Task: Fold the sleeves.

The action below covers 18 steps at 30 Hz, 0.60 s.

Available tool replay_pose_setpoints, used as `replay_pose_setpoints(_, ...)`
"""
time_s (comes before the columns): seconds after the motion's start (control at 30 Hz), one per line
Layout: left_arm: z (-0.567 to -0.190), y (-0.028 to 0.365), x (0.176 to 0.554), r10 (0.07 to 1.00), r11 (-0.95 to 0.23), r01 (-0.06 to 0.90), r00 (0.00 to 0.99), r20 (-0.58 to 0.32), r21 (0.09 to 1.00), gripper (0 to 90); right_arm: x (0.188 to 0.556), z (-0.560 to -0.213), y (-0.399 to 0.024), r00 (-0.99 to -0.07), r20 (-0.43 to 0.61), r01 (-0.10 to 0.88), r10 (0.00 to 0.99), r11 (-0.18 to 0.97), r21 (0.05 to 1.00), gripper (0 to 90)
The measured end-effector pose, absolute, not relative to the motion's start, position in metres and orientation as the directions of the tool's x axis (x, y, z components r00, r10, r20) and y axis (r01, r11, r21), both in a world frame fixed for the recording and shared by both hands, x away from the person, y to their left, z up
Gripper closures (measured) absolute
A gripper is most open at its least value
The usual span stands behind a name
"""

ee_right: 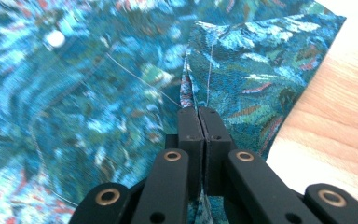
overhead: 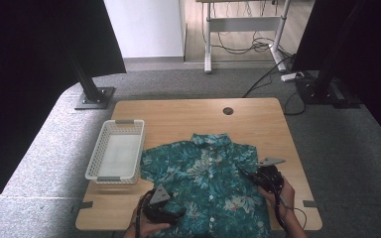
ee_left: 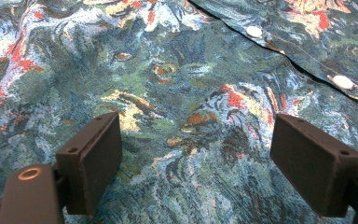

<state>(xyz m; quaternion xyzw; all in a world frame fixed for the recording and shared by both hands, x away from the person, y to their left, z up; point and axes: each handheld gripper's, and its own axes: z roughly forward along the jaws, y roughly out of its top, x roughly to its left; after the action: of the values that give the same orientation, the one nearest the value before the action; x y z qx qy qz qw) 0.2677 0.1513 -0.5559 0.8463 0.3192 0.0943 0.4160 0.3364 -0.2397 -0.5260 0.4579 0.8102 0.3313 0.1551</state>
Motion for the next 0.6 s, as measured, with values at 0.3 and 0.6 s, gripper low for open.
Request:
replay_pose_setpoints(0.3, -0.556, 0.151, 0.267, 0.618, -0.452, 0.460, 0.779, -0.103, 0.764, 16.4, 0.339, -0.518, -0.226, -0.563, 0.092, 0.621, 0.821, 0.348, 0.703, 88.6)
replay_pose_setpoints(0.6, -0.556, 0.151, 0.267, 0.617, -0.455, 0.457, 0.781, -0.100, 0.764, 16.3, 0.344, -0.516, -0.204, -0.598, 0.093, 0.608, 0.796, 0.375, 0.700, 88.5)
